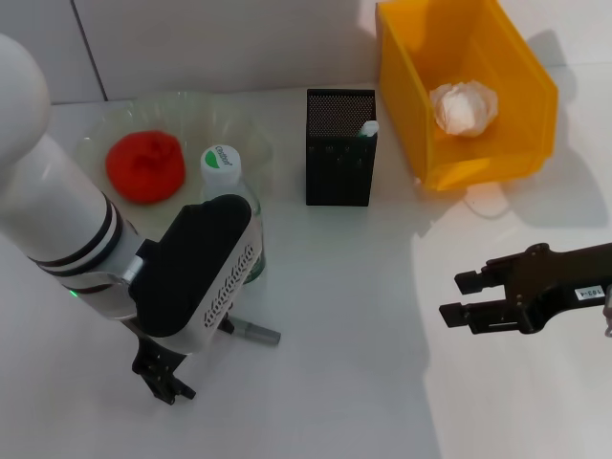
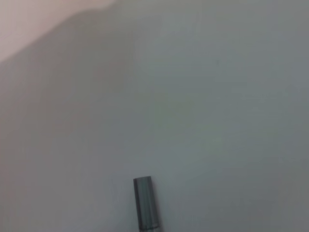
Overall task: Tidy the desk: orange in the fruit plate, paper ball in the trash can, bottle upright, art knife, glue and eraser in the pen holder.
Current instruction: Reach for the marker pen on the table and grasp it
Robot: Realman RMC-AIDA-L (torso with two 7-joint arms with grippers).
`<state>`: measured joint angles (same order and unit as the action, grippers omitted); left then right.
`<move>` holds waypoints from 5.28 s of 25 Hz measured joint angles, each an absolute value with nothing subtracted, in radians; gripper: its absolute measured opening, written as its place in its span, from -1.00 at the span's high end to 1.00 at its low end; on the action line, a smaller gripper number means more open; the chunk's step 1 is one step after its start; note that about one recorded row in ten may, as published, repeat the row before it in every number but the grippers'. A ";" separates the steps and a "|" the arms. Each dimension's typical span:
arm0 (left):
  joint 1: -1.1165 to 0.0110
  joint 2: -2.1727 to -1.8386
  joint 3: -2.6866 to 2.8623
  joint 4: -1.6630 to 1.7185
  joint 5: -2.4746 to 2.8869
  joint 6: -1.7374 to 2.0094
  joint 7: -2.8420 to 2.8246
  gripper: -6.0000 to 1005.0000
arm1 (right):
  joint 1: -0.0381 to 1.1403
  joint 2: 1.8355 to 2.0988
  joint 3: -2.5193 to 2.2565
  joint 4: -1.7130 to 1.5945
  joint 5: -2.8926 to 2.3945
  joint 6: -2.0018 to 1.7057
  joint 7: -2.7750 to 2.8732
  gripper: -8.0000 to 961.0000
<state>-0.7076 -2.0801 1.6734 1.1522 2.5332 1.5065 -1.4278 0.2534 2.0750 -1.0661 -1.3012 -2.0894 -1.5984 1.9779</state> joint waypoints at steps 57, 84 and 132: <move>-0.718 -2.080 1.782 1.286 2.595 1.549 -1.481 -0.64 | 0.333 2.058 -1.055 -1.231 -2.143 -1.607 1.971 -0.15; -0.774 -2.080 1.799 1.120 2.618 1.418 -1.456 -0.62 | 0.362 2.055 -1.057 -1.206 -2.145 -1.623 1.971 -0.15; -0.792 -2.080 1.876 1.178 2.638 1.452 -1.413 -0.60 | 0.384 2.060 -1.064 -1.153 -2.171 -1.623 1.954 -0.14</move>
